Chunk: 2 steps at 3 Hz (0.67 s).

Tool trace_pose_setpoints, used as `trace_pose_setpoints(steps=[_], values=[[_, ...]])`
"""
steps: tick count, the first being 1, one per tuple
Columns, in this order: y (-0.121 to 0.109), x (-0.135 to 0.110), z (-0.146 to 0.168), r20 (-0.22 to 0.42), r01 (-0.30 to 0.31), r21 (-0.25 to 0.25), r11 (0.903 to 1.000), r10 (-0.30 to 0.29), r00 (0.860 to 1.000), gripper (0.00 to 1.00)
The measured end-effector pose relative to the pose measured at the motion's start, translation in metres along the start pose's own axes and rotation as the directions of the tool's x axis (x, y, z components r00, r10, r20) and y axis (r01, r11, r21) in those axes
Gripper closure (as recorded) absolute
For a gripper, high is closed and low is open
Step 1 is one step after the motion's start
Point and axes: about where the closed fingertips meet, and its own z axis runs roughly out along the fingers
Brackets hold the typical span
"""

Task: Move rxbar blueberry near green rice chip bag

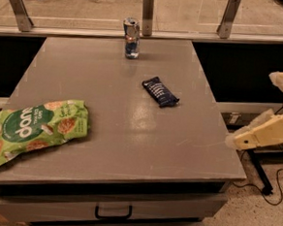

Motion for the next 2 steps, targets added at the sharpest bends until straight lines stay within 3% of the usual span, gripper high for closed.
trace_pose_setpoints(steps=[2], values=[[0.025, -0.003, 0.037, 0.124, -0.092, -0.067, 0.9935, 0.100, 0.987, 0.00]])
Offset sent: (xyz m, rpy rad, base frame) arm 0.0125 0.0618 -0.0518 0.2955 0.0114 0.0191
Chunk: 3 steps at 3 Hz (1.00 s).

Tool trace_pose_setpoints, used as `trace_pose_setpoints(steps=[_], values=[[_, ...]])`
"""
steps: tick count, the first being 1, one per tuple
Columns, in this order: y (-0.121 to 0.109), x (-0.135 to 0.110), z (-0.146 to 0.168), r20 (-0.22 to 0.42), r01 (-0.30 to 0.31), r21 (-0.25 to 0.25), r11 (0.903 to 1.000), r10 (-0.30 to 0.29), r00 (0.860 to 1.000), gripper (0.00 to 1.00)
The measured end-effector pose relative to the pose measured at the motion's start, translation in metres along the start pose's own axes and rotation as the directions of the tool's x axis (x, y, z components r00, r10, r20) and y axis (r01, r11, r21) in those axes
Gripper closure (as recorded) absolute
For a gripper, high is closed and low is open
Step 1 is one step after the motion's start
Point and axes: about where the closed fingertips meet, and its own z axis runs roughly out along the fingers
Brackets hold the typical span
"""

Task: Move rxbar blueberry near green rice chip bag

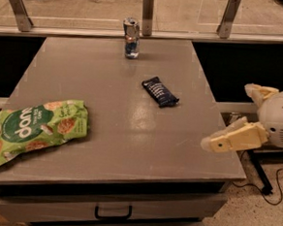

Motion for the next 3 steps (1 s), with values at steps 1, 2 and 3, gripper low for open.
trace_pose_setpoints(steps=[1, 2, 3], values=[[0.008, -0.005, 0.025, 0.075, -0.030, -0.022, 0.9993, 0.031, 0.997, 0.00], [0.019, -0.019, 0.072, 0.127, -0.039, -0.050, 0.9980, 0.045, 0.991, 0.00], [0.030, -0.033, 0.148, 0.164, -0.036, -0.076, 0.9964, 0.048, 0.985, 0.00]])
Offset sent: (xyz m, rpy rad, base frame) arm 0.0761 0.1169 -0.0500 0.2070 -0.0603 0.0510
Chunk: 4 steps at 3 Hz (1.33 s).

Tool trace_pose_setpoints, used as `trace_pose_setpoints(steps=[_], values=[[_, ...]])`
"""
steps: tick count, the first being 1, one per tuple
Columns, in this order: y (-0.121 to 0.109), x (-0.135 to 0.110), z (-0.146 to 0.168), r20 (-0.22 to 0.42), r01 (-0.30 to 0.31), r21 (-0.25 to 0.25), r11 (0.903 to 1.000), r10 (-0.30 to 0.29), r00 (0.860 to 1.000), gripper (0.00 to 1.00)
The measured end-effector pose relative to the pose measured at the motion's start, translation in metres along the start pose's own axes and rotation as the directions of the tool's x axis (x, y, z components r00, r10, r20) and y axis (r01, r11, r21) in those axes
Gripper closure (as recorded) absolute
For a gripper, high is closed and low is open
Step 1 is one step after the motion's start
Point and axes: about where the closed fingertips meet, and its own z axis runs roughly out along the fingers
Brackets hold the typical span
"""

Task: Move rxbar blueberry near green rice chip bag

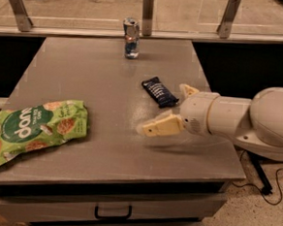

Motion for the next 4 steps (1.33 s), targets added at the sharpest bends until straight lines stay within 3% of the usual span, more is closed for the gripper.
trace_pose_setpoints(steps=[1, 4], values=[[-0.018, -0.005, 0.003, 0.015, 0.001, 0.070, 0.9975, -0.002, 1.000, 0.00], [-0.031, -0.007, 0.012, 0.020, 0.023, 0.064, 0.9977, -0.024, 1.000, 0.00]])
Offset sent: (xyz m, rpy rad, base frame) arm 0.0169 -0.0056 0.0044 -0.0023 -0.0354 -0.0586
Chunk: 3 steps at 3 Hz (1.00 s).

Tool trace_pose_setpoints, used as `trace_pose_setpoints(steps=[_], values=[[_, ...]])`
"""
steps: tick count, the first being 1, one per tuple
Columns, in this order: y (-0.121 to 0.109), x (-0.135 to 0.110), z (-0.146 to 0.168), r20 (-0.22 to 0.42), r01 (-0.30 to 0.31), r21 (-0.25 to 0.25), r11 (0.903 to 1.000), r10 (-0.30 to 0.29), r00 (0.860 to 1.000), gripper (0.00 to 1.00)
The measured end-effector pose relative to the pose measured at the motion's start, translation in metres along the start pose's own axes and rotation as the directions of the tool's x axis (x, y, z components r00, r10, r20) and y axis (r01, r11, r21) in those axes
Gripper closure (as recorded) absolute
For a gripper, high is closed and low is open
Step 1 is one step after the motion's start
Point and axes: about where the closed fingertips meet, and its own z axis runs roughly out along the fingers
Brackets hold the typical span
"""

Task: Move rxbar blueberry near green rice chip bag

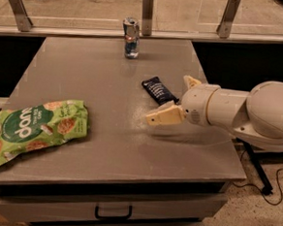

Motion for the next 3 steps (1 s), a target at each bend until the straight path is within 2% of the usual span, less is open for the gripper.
trace_pose_setpoints(steps=[2, 3], values=[[-0.017, 0.001, 0.008, 0.032, -0.023, 0.025, 0.9994, 0.022, 0.999, 0.00], [-0.029, 0.011, 0.010, 0.029, -0.035, 0.061, 0.9975, 0.033, 0.999, 0.00]])
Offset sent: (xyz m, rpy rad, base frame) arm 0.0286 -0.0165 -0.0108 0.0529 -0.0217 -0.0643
